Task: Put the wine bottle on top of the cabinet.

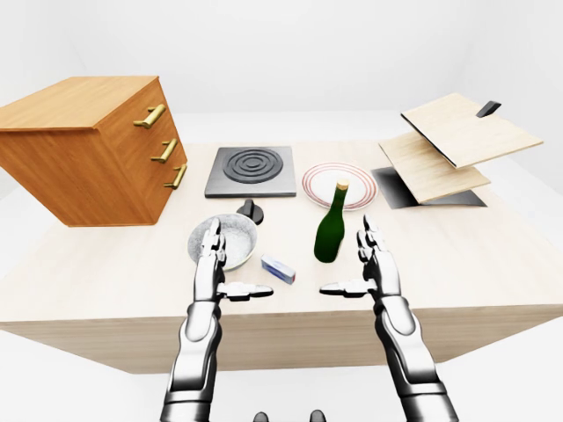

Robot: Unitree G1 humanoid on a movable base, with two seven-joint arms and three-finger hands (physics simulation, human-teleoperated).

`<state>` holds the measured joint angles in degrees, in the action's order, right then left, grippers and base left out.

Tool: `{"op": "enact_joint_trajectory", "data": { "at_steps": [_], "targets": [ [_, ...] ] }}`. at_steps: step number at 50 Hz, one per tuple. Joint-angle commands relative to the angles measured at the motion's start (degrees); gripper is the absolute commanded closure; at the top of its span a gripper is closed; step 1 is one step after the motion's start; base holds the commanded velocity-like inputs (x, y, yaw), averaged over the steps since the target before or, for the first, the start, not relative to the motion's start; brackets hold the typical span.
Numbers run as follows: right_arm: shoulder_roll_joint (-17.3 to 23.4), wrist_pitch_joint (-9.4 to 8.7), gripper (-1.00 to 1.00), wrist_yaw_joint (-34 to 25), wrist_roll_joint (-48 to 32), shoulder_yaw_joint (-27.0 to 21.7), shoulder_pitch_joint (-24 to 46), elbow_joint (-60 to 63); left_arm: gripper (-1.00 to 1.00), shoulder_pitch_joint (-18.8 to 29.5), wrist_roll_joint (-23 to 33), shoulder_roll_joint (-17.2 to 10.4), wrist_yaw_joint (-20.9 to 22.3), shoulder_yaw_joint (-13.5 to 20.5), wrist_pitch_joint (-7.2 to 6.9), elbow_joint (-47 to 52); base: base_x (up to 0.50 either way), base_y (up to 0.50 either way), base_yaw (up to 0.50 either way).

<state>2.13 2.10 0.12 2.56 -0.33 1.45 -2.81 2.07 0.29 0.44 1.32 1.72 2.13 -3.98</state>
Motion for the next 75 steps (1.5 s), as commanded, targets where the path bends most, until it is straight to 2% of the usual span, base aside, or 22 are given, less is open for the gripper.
{"op": "enact_joint_trajectory", "data": {
  "at_steps": [1, 6, 10, 11, 19, 24, 32, 41, 46, 52, 61, 68, 75],
  "targets": [
    [0.35, -3.33, -1.0, -0.65, -1.23, -0.22, -1.42, 3.85, -1.0, -1.06, -2.37, -2.0, 1.18, 2.15, -3.09, 4.0, 0.0, 0.0, 0.0],
    [-0.6, -4.66, -1.0, -1.39, -2.9, -1.2, -2.09, 6.29, -1.0, -1.06, -2.77, -2.45, 1.31, 2.4, -4.17, 5.82, 0.0, 0.0, 0.0],
    [-0.87, -6.29, -1.0, -1.91, -3.54, -1.28, -3.39, 9.39, -1.0, -1.62, -3.23, -2.48, 1.71, 2.56, -5.68, 8.37, 0.0, 0.0, 0.0],
    [-0.75, -7.1, -1.0, -1.97, -4.22, -1.11, -4.24, 12.67, -1.0, -2.06, -3.57, -2.56, 1.77, 2.75, -7.13, 11.26, 0.0, 0.0, 0.0],
    [-0.91, -7.1, -1.0, -3.02, -6.94, -1.01, -6.29, 25.74, -1.0, -2.56, -6.88, -3.2, 2.43, 5.65, -7.13, 25.59, 0.0, 0.0, 0.0],
    [-1.09, -7.1, -1.0, -3.83, -9.03, -0.02, -6.64, 34.11, -1.0, -2.77, -8.64, -3.62, 3.57, 7.63, -7.13, 28.0, 0.0, 0.0, 0.0],
    [-1.26, -7.1, -1.0, -5.06, -12.9, 2.44, -7.24, 46.09, -1.0, -1.4, -11.92, -4.86, 2.98, 11.38, -7.13, 36.14, 0.0, 0.0, 0.0],
    [-0.77, -7.1, -1.0, -5.0, -19.55, 10.18, -8.53, 59.59, -1.0, -0.62, -15.65, -5.78, 2.29, 14.8, -7.13, 43.75, 0.0, 0.0, 0.0],
    [-0.75, -7.1, -1.0, -5.93, -22.3, 11.63, -7.71, 62.76, -1.0, 0.37, -18.37, -6.91, 1.38, 17.33, -7.13, 47.33, 0.0, 0.0, 0.0],
    [-4.15, -7.1, -1.0, -9.61, -27.18, 12.05, -7.18, 62.81, -1.0, 1.04, -20.25, -7.87, 0.75, 18.95, -7.13, 49.72, 0.0, 0.0, 0.0],
    [-14.03, -7.1, -1.0, -20.83, -38.09, 10.21, -6.39, 62.81, -1.0, 2.89, -24.21, -9.98, -1.09, 22.22, -7.13, 52.93, 0.0, 0.0, 0.0],
    [-17.99, -7.1, -1.0, -25.34, -41.4, 8.24, -6.08, 62.81, -1.0, 3.14, -26.19, -11.07, -1.91, 23.8, -7.13, 54.41, 0.0, 0.0, 0.0],
    [-18.98, -7.1, -1.0, -27.08, -42.05, 6.16, -4.92, 62.81, -1.0, 3.47, -28.14, -11.93, -2.85, 24.95, -7.13, 56.29, 0.0, 0.0, 0.0]
  ]
}}
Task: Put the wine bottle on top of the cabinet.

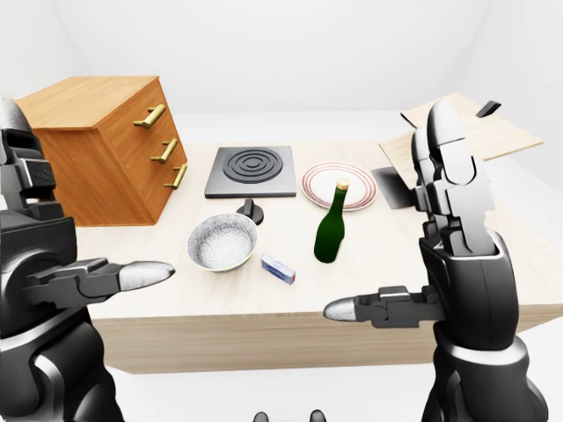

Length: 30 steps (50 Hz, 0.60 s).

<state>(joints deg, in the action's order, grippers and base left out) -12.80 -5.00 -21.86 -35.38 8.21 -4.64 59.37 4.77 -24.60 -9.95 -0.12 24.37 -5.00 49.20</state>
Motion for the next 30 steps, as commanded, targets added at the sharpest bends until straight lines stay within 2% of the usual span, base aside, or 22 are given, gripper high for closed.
{"op": "enact_joint_trajectory", "data": {
  "at_steps": [1, 13, 19, 24, 30],
  "targets": [
    [-4.07, 0.0, -1.0, -5.17, -4.09, -2.48, 1.27, 0.63, -1.0, 0.87, -3.56, -1.65, -1.6, 2.45, 0.0, 3.34, 0.0, 0.0, 0.0],
    [-4.75, 0.0, -1.0, -5.98, -4.76, -3.82, 2.6, 0.63, -1.0, 0.61, -6.05, -2.48, -2.37, 3.69, 0.0, 5.57, 0.0, 0.0, 0.0],
    [-6.39, 0.0, -1.0, -7.19, -5.32, -4.59, 2.37, 0.63, -1.0, 0.42, -6.4, -2.53, -2.45, 3.96, 0.0, 6.02, 0.0, 0.0, 0.0],
    [-7.2, 0.0, -1.0, -9.0, -5.6, -6.32, 2.55, 0.63, -1.0, -0.08, -7.01, -2.55, -2.4, 4.61, 0.0, 6.71, 0.29, 0.0, 0.0],
    [-7.2, 0.0, -1.0, -8.33, -5.3, -5.8, 2.1, 0.63, -1.0, -0.29, -6.99, -2.48, -2.02, 4.91, 0.0, 6.26, 0.31, 0.0, 0.0]
  ]
}}
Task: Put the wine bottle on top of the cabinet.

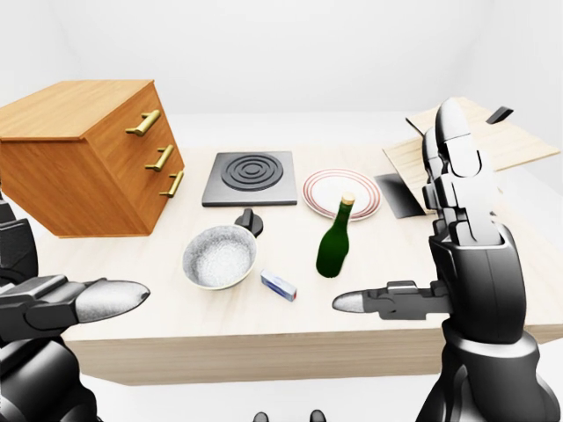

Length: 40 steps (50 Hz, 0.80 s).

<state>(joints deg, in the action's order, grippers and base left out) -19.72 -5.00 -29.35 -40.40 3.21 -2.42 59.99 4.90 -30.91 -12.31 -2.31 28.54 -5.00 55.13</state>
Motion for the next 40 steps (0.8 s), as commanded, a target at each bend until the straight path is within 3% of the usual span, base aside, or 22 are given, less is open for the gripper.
{"op": "enact_joint_trajectory", "data": {
  "at_steps": [1, 17, 29, 40],
  "targets": [
    [-0.28, 0.0, -1.0, -0.8, -0.22, -0.81, -0.27, 0.01, -1.0, -0.45, -0.36, -0.06, 0.28, 0.47, 0.0, 0.01, 0.31, 0.0, 0.0],
    [-0.28, 0.0, -1.0, -0.75, -0.71, -1.16, -0.15, 0.01, -1.0, -0.09, -0.45, -0.15, -0.02, 0.5, 0.0, 0.23, 0.23, 0.0, 0.0],
    [0.38, 0.0, -1.0, -0.7, -3.58, 1.26, -1.5, 0.01, -1.0, -0.36, -0.01, 0.14, 0.46, 0.2, 0.0, -0.52, 0.0, 0.0, 0.0],
    [2.9, 0.0, -1.0, 1.53, -1.09, 1.76, -2.34, 0.01, -1.0, -0.53, 0.69, 0.42, 0.85, -0.43, 0.0, -0.97, 0.0, 0.5, 0.0]
  ]
}}
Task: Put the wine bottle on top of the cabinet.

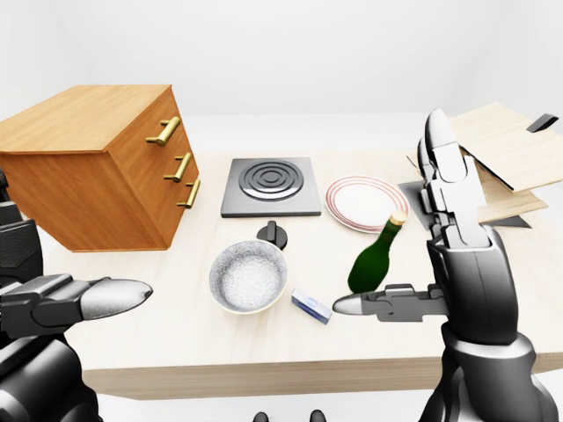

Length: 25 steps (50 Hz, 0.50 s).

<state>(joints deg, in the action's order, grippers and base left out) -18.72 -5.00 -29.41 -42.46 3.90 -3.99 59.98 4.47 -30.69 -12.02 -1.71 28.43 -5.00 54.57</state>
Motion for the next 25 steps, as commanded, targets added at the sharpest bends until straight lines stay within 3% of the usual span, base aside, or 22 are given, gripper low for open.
{"op": "enact_joint_trajectory", "data": {
  "at_steps": [1, 18, 25],
  "targets": [
    [2.06, 0.0, -1.0, 1.73, 1.12, 1.13, -0.81, 0.02, -1.0, -0.23, 0.67, 0.23, 0.42, -0.44, 0.0, -0.52, 0.0, 0.5, 0.0],
    [5.28, 0.0, -1.0, 4.63, 4.51, 1.45, -1.58, 0.02, -1.0, 0.06, 1.81, 0.81, 0.64, -1.73, 0.0, -0.46, 0.0, 0.5, 0.0],
    [5.18, 0.0, -1.0, 5.97, 6.71, 1.23, -1.8, 0.02, -1.0, -0.27, 2.31, 1.16, 1.08, -1.94, 0.0, -0.8, 0.0, 0.0, 0.0]
  ]
}}
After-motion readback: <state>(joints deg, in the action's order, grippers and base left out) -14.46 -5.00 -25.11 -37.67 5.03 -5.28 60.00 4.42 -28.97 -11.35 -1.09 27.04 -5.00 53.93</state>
